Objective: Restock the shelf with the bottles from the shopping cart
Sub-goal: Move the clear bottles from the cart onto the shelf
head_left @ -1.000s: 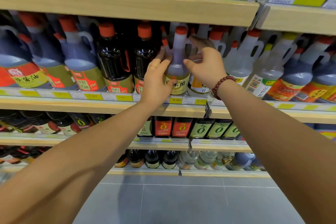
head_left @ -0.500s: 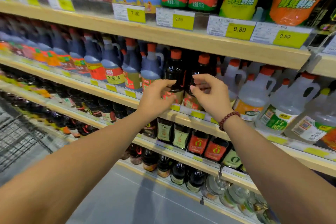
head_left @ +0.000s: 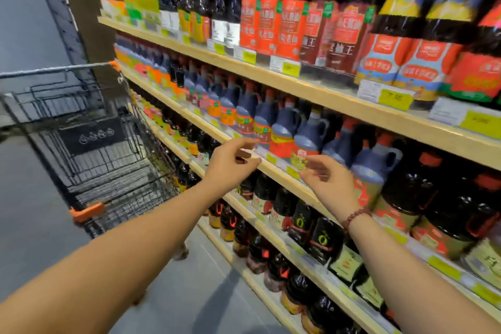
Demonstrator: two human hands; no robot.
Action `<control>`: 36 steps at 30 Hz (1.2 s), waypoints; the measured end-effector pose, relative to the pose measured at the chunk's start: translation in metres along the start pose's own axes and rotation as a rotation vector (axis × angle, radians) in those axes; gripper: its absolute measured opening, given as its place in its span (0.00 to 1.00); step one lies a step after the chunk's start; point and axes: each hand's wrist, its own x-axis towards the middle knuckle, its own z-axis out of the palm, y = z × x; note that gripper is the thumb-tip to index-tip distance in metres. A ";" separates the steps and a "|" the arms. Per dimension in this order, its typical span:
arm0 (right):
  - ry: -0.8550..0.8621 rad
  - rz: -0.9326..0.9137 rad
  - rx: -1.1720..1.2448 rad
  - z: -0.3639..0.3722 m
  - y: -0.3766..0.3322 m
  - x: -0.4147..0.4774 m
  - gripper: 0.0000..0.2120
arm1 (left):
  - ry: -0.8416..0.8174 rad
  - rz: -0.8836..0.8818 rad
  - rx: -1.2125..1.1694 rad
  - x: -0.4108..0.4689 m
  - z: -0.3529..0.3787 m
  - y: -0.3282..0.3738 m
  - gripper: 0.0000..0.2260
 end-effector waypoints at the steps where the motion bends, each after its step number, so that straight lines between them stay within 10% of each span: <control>1: -0.009 -0.006 -0.023 0.016 -0.004 0.008 0.13 | 0.012 -0.015 0.007 0.004 -0.017 -0.012 0.17; 12: 0.024 0.031 -0.068 0.138 -0.015 0.078 0.13 | 0.076 -0.096 0.003 0.059 -0.119 -0.103 0.15; 36: 0.156 0.164 -0.084 0.189 0.059 0.225 0.26 | -0.187 -0.042 -0.086 0.285 -0.026 -0.171 0.16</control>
